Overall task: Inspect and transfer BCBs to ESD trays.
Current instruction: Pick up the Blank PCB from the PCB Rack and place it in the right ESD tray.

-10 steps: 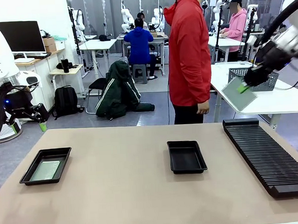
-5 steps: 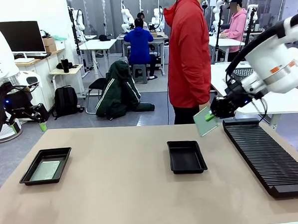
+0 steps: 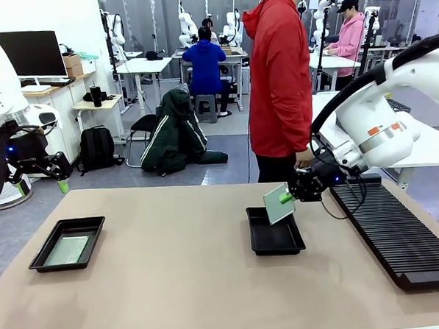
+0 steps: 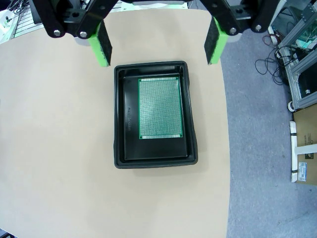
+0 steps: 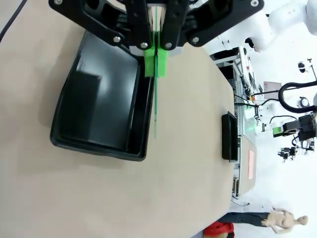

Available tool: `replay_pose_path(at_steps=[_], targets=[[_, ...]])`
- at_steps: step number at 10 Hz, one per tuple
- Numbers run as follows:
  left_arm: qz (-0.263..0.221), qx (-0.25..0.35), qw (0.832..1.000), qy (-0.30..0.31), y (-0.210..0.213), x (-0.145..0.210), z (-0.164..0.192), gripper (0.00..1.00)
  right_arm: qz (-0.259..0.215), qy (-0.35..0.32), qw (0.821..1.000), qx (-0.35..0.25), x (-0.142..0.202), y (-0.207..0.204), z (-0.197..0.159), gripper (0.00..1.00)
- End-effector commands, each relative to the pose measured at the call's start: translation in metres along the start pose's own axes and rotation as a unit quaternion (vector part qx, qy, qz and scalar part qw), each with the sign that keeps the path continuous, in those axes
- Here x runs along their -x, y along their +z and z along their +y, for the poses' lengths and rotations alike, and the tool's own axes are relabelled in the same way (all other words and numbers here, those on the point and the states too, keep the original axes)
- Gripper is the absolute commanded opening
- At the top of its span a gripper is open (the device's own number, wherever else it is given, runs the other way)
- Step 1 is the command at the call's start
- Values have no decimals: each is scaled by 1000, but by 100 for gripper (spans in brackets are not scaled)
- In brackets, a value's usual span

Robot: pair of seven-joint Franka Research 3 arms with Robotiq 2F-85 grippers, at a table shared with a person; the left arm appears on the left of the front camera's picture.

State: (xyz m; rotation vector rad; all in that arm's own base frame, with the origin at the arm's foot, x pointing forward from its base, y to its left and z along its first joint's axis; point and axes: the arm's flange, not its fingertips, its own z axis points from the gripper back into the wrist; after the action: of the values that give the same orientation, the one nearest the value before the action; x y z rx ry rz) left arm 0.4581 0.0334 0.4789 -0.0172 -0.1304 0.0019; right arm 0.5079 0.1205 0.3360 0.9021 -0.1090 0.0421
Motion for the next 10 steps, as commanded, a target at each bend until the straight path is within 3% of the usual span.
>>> replay_pose_path(at_steps=[1, 6, 10], targets=[[-4, 3, 1000, 1, -1, 1, 0, 100, -19, -1, 1000, -12, 2, -25, -12, 2], [-4, 3, 1000, 1, -1, 1, 0, 100, 3, -15, 1000, -14, 13, -57, -22, 2], [-4, 3, 1000, 1, -1, 1, 0, 100, -6, -26, 999, 19, 16, -66, -29, 2]])
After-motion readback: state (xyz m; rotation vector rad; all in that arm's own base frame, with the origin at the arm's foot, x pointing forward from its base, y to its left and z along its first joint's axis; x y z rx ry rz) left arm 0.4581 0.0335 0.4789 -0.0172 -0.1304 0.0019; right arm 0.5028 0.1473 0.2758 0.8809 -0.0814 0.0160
